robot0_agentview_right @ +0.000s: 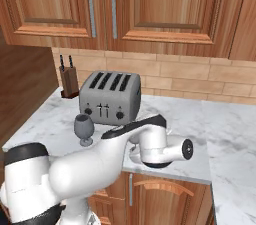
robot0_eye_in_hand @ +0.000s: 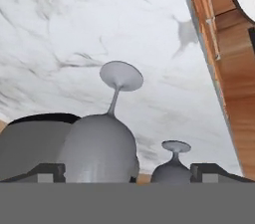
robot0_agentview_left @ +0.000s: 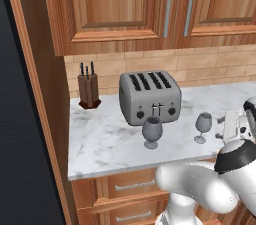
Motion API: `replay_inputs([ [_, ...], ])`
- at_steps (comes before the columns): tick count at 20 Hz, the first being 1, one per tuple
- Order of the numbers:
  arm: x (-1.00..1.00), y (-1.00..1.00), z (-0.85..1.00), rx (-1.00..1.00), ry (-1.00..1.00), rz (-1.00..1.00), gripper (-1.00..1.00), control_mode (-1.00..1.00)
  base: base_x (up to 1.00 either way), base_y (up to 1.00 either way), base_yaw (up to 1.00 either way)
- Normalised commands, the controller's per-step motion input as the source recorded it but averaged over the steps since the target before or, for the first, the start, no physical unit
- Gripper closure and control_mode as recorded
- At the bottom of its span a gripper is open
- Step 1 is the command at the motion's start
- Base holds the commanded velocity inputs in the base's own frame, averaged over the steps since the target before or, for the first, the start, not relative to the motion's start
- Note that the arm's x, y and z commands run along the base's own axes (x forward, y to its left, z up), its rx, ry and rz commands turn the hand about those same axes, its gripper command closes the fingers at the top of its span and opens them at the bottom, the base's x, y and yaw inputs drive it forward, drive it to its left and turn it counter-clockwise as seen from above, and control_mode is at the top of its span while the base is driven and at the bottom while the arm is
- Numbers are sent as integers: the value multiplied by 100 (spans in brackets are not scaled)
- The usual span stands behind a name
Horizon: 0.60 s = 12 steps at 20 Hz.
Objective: Retrieve the wine glasses from the counter and place one next to each plate.
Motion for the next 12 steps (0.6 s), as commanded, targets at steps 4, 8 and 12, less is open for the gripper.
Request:
replay_inputs([
  [4,58,-1,-30,6,2,12,-100,-100,0,0,0],
  [8,35,-15,-22,6,0,14,-100,-100,0,0,0],
  [12,23,-19,-19,10,0,11,-100,-100,0,0,0],
])
